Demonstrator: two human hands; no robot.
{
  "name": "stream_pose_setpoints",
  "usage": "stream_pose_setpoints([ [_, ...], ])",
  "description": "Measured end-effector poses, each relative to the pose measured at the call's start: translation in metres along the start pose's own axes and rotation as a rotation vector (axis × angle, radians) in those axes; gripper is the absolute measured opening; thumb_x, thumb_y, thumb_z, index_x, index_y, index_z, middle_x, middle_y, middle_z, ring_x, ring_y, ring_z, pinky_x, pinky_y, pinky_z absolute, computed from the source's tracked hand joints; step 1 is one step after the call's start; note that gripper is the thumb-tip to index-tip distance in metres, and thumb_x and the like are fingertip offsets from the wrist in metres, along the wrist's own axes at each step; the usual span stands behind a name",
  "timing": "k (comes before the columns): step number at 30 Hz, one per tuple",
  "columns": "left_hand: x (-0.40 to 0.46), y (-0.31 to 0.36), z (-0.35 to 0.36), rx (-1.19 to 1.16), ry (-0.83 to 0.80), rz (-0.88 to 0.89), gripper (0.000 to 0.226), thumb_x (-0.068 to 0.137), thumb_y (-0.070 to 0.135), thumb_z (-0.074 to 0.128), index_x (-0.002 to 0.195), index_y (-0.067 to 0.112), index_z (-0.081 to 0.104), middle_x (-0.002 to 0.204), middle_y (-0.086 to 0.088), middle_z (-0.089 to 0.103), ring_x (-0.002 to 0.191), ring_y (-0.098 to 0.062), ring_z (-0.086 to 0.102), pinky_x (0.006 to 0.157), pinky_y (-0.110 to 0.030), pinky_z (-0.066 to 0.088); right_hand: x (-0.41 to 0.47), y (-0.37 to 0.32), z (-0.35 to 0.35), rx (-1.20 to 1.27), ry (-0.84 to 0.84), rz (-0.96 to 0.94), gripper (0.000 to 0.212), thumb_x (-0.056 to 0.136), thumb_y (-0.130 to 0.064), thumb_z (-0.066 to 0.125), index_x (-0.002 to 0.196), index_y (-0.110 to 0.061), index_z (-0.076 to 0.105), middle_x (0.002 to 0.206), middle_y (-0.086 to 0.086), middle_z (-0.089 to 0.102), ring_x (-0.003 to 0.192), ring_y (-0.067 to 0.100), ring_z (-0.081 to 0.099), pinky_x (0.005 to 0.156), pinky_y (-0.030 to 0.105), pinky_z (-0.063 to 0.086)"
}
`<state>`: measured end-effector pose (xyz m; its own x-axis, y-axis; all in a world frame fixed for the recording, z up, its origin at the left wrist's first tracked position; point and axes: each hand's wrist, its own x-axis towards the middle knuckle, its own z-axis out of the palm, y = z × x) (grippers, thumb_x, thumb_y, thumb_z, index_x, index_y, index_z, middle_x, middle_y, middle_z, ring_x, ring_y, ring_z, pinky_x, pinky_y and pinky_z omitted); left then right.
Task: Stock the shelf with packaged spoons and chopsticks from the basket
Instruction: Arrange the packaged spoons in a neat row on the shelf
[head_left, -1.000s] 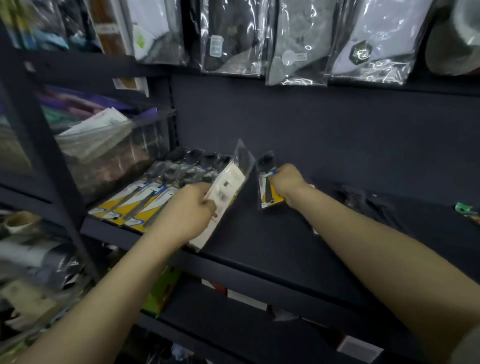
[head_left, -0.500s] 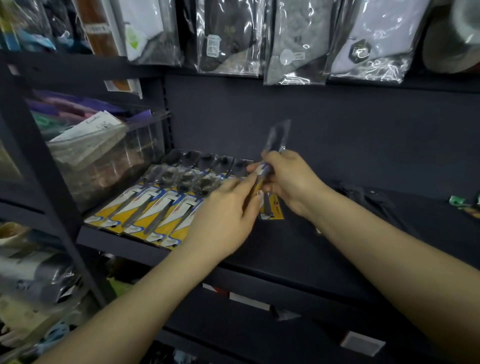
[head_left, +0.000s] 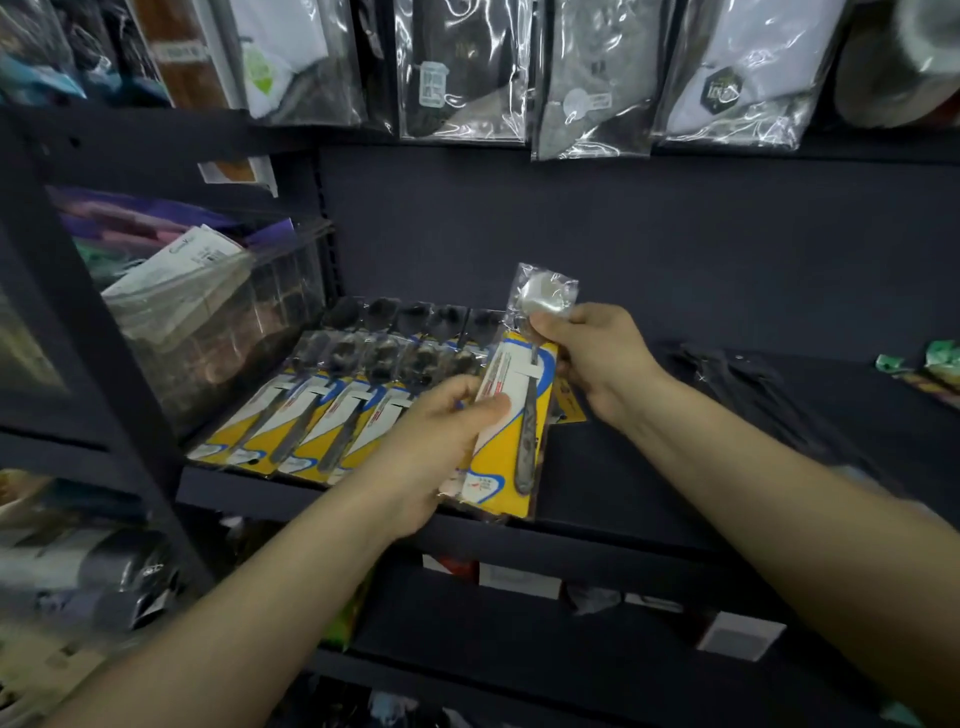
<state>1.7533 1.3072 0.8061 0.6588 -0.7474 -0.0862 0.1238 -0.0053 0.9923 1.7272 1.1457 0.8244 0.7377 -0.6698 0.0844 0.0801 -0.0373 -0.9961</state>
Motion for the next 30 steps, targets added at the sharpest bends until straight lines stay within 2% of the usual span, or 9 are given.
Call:
stream_pose_setpoints([
  [2,-0.001,0.002,-0.006,-0.076,-0.046,-0.078,0.027,0.092,0.030,0.050,0.105,0.009,0.059,0.081,-0.011,0.074,0.070,-0.023,0.071,0.066,-0.035,0.058,-0.002,0.000,0.004,0.004,-0.051,0.053,0.023,0.090,-0.011,0.058,0.068,-0.006,0.052,0.066,0.011,0.058,0.048,0.016,0.058,0.046,0.025,0.050],
  [6,-0.002,-0.003,-0.020,0.097,-0.020,-0.013,0.021,0.094,0.028,0.046,0.092,0.017,0.064,0.080,0.005,0.073,0.085,-0.012,0.069,0.084,-0.027,0.053,0.001,0.007,0.003,-0.059,-0.065,0.135,0.026,0.091,-0.003,0.051,0.066,-0.009,0.051,0.061,0.007,0.056,0.037,0.012,0.056,0.044,0.021,0.043],
  [10,-0.008,-0.005,-0.035,0.176,-0.020,0.066,0.025,0.097,0.012,0.036,0.096,0.006,0.060,0.067,0.001,0.073,0.056,-0.012,0.066,0.055,-0.020,0.054,0.009,0.017,-0.023,-0.298,0.133,0.105,0.027,0.090,-0.010,0.055,0.063,-0.011,0.053,0.062,0.006,0.055,0.051,0.015,0.047,0.044,0.020,0.036],
  [12,-0.008,-0.002,-0.046,0.158,0.079,0.080,0.024,0.095,0.011,0.039,0.091,0.005,0.063,0.057,0.007,0.072,0.053,-0.008,0.065,0.050,-0.014,0.052,0.011,0.025,-0.032,-0.350,0.152,0.117,0.013,0.089,-0.011,0.057,0.082,-0.002,0.063,0.078,0.011,0.060,0.063,0.017,0.051,0.059,0.025,0.042],
  [16,0.003,-0.006,-0.065,0.255,0.226,0.106,0.017,0.088,0.021,0.053,0.076,0.017,0.064,0.089,-0.006,0.071,0.096,-0.026,0.063,0.093,-0.033,0.048,0.023,0.041,-0.030,-0.469,0.168,0.091,0.019,0.087,-0.013,0.060,0.091,0.004,0.066,0.092,0.017,0.067,0.080,0.028,0.062,0.077,0.036,0.050],
  [19,0.003,-0.006,-0.067,0.394,0.204,0.077,0.022,0.093,0.016,0.045,0.077,0.021,0.059,0.093,-0.003,0.060,0.093,-0.020,0.054,0.089,-0.035,0.040,0.029,0.045,-0.024,-0.617,0.181,0.112,0.017,0.085,-0.007,0.055,0.074,0.004,0.061,0.083,0.023,0.066,0.073,0.035,0.062,0.068,0.041,0.054],
  [22,0.004,-0.006,-0.067,0.415,0.208,0.046,0.022,0.093,0.015,0.043,0.078,0.018,0.059,0.090,-0.007,0.059,0.091,-0.021,0.054,0.086,-0.035,0.040,0.023,0.044,-0.015,-0.659,0.138,0.142,0.033,0.088,-0.007,0.053,0.057,-0.009,0.044,0.060,0.010,0.046,0.051,0.020,0.040,0.047,0.027,0.031],
  [25,0.006,-0.009,-0.068,0.381,0.231,0.010,0.025,0.093,0.015,0.045,0.075,0.022,0.061,0.095,-0.010,0.066,0.097,-0.031,0.060,0.095,-0.045,0.044,0.021,0.047,-0.005,-0.654,0.098,0.127,0.035,0.089,-0.009,0.054,0.056,-0.010,0.040,0.059,0.009,0.042,0.051,0.020,0.036,0.049,0.028,0.029],
  [30,0.008,-0.013,-0.062,0.337,0.174,0.009,0.028,0.094,0.011,0.044,0.073,0.025,0.058,0.086,0.002,0.062,0.090,-0.020,0.056,0.088,-0.032,0.043,0.022,0.051,0.003,-0.543,0.045,0.110,0.020,0.090,-0.011,0.054,0.071,-0.008,0.051,0.074,0.015,0.051,0.067,0.024,0.048,0.061,0.032,0.038],
])
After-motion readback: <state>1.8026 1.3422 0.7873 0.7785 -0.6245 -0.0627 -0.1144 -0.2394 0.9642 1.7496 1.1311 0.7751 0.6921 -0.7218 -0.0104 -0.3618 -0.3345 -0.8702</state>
